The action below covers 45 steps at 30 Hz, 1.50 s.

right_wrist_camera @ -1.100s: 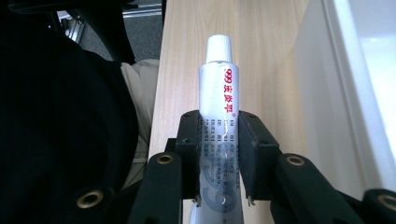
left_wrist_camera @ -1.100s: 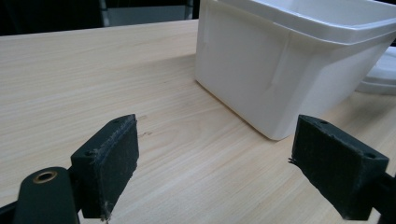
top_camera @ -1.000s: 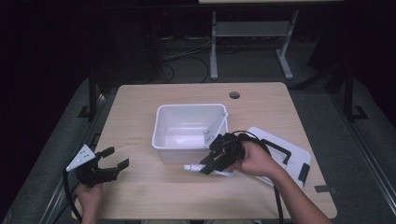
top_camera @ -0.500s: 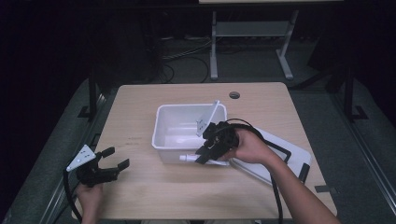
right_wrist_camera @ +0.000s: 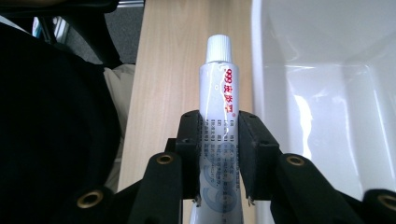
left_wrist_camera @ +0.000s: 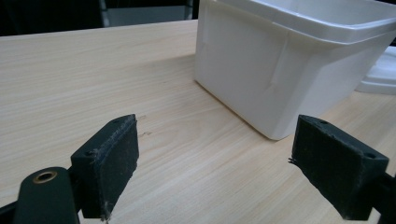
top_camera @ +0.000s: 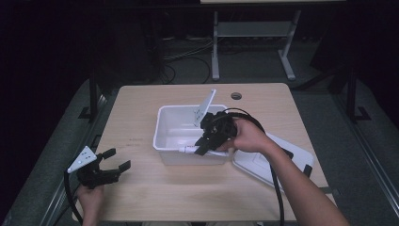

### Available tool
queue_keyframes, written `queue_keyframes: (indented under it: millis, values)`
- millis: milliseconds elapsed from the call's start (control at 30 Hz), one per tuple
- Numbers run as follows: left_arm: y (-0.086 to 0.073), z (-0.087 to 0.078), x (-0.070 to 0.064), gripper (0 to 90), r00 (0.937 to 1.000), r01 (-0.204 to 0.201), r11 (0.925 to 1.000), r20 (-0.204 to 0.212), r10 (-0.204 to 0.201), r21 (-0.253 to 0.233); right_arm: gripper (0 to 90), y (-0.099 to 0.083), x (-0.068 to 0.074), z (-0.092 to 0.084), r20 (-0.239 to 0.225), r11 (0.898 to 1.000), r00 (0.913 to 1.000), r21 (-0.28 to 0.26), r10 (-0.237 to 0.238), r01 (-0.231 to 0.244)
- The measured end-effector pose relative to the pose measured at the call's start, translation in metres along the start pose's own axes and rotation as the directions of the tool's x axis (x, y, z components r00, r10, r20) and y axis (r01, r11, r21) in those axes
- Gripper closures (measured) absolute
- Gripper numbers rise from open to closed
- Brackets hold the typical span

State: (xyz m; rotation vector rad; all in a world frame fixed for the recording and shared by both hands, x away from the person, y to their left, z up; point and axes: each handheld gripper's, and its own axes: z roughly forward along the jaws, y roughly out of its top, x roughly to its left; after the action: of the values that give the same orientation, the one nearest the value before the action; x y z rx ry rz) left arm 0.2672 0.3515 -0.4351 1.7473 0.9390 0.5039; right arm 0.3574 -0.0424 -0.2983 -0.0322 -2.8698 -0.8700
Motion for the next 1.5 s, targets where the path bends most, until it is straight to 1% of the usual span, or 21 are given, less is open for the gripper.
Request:
queue_keyframes:
  millis: [33,67,233,267,300,400,533,733,967,1133,1167,1300,1333,1500]
  values:
    - [0.000,0.000,0.000,14.1,1.0000,-0.001,1.0000,0.002,0.001,0.001,71.2,0.002,-0.004,-0.001,0.000,1.000,1.0000,0.000,0.000,0.000]
    - [0.000,0.000,0.000,14.1,1.0000,-0.002,1.0000,0.001,0.002,0.000,71.1,0.003,-0.006,-0.001,0.002,1.000,1.0000,-0.004,-0.004,0.004]
    - [0.000,-0.001,0.001,14.1,1.0000,-0.003,1.0000,0.001,0.003,0.001,71.2,0.007,-0.016,-0.002,0.002,1.000,1.0000,-0.004,0.005,-0.005]
    - [0.000,-0.001,0.001,14.1,1.0000,-0.002,1.0000,0.001,0.002,0.000,71.2,0.007,-0.016,-0.002,0.002,1.000,1.0000,-0.004,0.005,-0.005]
    - [0.000,-0.001,0.001,14.1,1.0000,-0.001,1.0000,0.000,0.001,-0.002,71.1,0.009,-0.020,-0.001,0.007,1.000,1.0000,0.003,0.001,-0.001]
    - [0.000,0.000,0.001,14.1,1.0000,0.001,1.0000,0.004,-0.001,0.002,71.2,0.010,-0.023,0.002,0.003,1.000,0.9999,-0.004,0.010,-0.010]
    - [0.000,0.001,-0.001,14.1,1.0000,-0.004,1.0000,0.007,0.004,0.001,71.1,0.011,-0.028,0.007,-0.001,1.000,1.0000,0.009,0.009,-0.009]
    - [0.000,0.000,0.000,14.1,1.0000,-0.001,1.0000,0.005,0.001,0.001,71.1,0.010,-0.035,0.011,-0.007,1.000,0.9997,0.007,0.023,-0.023]
    - [0.000,0.000,0.000,14.1,1.0000,-0.001,1.0000,0.004,0.001,0.001,71.1,0.004,-0.049,0.015,0.004,0.999,0.9989,0.007,0.047,-0.047]
    - [0.000,0.000,0.000,14.1,1.0000,0.001,1.0000,0.006,-0.001,-0.003,71.1,0.002,-0.053,0.017,0.006,0.998,0.9985,0.011,0.055,-0.055]
    - [0.000,0.000,0.000,14.1,1.0000,-0.002,1.0000,0.004,0.002,-0.001,71.1,0.001,-0.054,0.019,0.007,0.998,0.9979,0.009,0.064,-0.064]
    - [0.001,0.000,0.000,14.1,1.0000,-0.005,1.0000,0.006,0.005,0.000,71.1,0.000,-0.057,0.022,0.007,0.998,0.9979,0.015,0.065,-0.065]
    - [0.001,0.000,0.000,14.1,1.0000,-0.005,1.0000,0.006,0.005,0.001,71.1,-0.001,-0.058,0.024,0.011,0.998,0.9978,0.023,0.065,-0.065]
    - [0.001,-0.001,0.000,14.1,1.0000,-0.004,1.0000,0.006,0.004,-0.002,71.1,-0.003,-0.061,0.028,0.012,0.996,0.9968,0.031,0.079,-0.079]
